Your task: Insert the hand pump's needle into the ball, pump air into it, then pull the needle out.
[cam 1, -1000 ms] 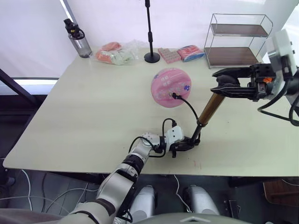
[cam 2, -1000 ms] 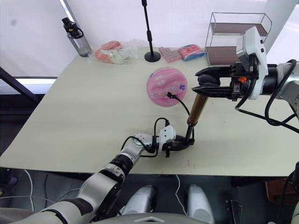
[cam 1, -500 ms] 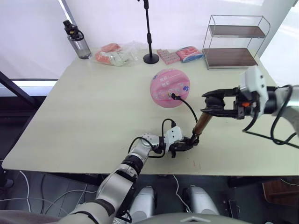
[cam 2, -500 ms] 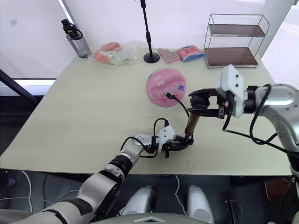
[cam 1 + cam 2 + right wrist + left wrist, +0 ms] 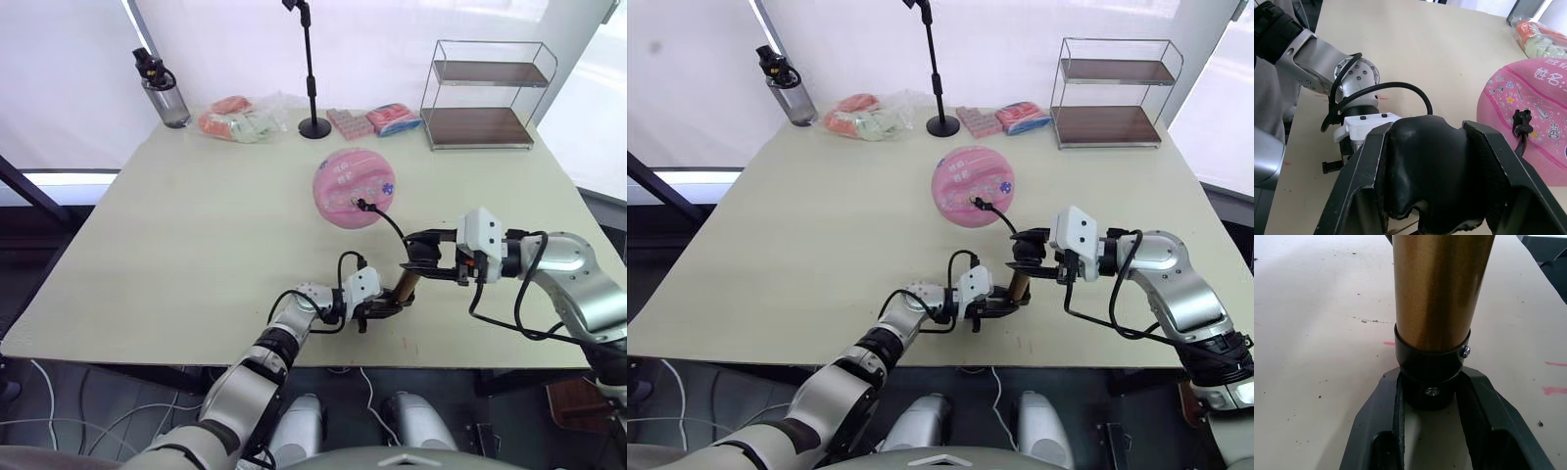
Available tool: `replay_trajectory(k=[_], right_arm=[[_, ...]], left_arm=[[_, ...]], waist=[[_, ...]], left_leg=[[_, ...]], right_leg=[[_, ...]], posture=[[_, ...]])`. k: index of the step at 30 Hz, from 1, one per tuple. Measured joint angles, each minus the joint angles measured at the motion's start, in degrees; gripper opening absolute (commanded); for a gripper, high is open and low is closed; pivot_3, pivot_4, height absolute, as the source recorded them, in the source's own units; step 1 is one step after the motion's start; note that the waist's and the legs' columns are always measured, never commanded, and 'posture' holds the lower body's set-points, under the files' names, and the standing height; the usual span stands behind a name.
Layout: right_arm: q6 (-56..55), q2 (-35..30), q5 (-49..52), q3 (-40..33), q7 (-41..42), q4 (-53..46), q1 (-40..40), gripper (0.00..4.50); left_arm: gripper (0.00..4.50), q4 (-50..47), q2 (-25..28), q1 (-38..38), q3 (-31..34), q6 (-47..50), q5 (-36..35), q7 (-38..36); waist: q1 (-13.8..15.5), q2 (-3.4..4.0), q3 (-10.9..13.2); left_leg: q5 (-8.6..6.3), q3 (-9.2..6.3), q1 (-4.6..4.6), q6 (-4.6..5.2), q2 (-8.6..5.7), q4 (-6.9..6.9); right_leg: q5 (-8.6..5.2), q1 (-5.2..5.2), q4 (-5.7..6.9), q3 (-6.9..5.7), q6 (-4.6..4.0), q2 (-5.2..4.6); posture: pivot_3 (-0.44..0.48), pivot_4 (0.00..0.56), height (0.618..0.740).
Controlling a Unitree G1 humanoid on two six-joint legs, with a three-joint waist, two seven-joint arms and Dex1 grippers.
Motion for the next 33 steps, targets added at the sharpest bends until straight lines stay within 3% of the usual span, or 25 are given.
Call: replay_trajectory(k=[6,8,12,21,29,33], right_arm=[[10.8,-1.7,4.5,-2.0,0.1,-1.6,-3.4,1.8],[16.6,-3.9,8.4,-4.6,0.4,-2.8,-7.4,1.8],[23.9,-7.5,14.2,-8.4,1.3,-4.9,-12.5,1.8],[33.0,-13.6,21.4,-13.2,2.3,-5.6,-22.6,1.8],[38.5,-14.2,22.7,-13.0,1.9,-4.8,-25.4,1.8],[32.2,-13.2,19.7,-13.5,1.3,-9.1,-19.6,1.8]], left_arm=[[1.09,-0.3,-0.4,-0.2,0.0,-0.1,-0.3,-0.7],[1.09,-0.4,-0.6,-0.4,0.2,-0.1,-0.6,-1.0],[1.09,-0.5,-0.7,-0.6,0.2,-0.1,-0.7,-1.3],[1.09,-0.5,-0.7,-0.6,0.2,-0.2,-0.8,-1.3],[1.09,-0.8,-0.8,-0.6,0.1,-0.7,-1.1,-1.6],[1.09,-0.6,-0.5,-0.4,-0.1,-0.7,-1.0,-1.2]], waist=[[0.3,0.26,0.2],[0.4,0.63,0.5],[0.4,0.66,0.5],[0.4,0.77,0.6],[0.6,0.94,0.8],[0.4,0.79,0.6]], left_leg=[[0.01,0.04,-0.31,0.01,-0.09,-0.01],[0.02,0.06,-0.65,0.02,-0.19,0.05],[0.02,-0.09,-0.81,0.02,-0.2,0.06],[0.02,-0.06,-0.87,0.02,-0.2,0.06],[0.02,-0.03,-1.11,0.02,-0.25,0.07],[0.02,0.0,-0.94,0.02,-0.2,0.05]], right_leg=[[0.03,-0.23,-0.01,0.03,0.04,-0.07],[0.05,-0.51,0.0,0.07,0.07,-0.14],[0.04,-0.59,-0.04,-0.06,0.05,-0.11],[0.04,-0.67,-0.04,-0.07,0.06,-0.15],[0.05,-0.9,-0.03,-0.06,0.06,-0.2],[0.04,-0.79,-0.02,-0.05,0.06,-0.14]], posture=[[0.0,0.15,0.731],[0.0,0.15,0.731],[0.0,0.15,0.731],[0.0,0.15,0.731],[0.0,0.15,0.731],[0.0,0.15,0.731]])
